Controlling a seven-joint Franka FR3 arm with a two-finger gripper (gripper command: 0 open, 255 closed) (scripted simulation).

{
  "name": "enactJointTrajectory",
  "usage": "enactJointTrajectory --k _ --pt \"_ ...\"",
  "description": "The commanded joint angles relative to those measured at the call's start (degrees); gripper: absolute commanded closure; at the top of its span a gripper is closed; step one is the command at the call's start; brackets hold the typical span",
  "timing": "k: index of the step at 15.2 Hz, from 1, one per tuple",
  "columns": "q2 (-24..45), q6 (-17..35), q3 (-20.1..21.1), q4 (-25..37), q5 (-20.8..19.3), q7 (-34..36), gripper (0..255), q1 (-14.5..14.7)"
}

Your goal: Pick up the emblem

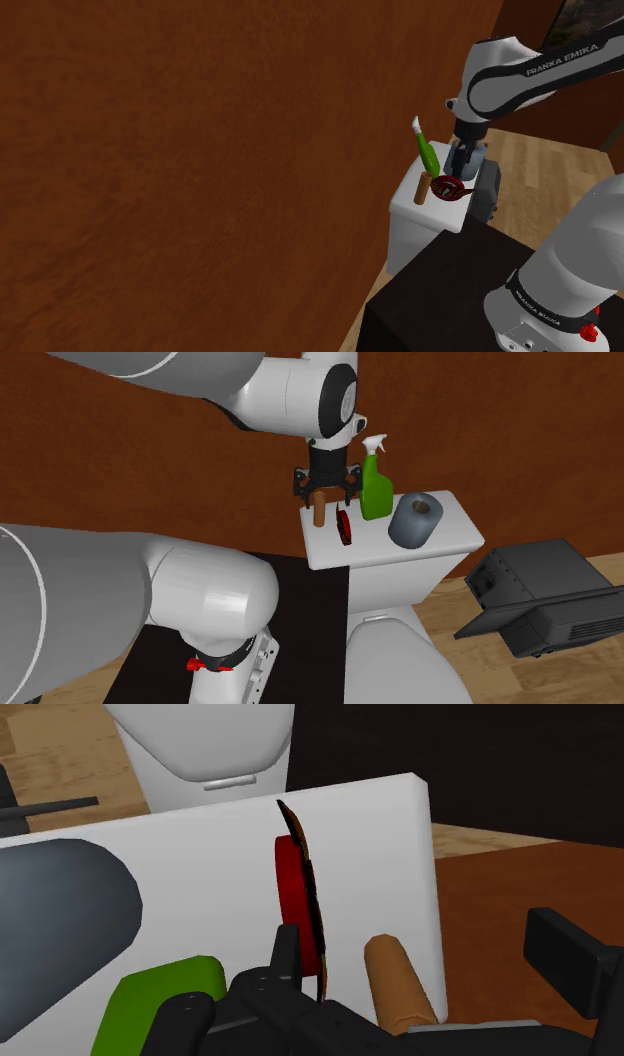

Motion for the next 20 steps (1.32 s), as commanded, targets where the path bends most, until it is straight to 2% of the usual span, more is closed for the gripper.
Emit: enactJointTrajectory --k 1,5,12,15,16,20 --pt "4.73 5.52 -3.34 0.46 -0.36 -3.45 0 0.21" --pt "15.3 15.83 -9.96 2.43 2.67 -11.66 0 2.54" --pt "22.08 23.57 -11.72 1.14 5.42 -13.67 0 4.07" --pt "22.69 24.22 -11.84 1.06 5.79 -13.92 0 4.22" --pt "22.76 24.29 -11.89 1.06 5.82 -14.0 255 4.21" --pt "22.7 24.24 -11.88 1.05 5.77 -13.98 255 4.18"
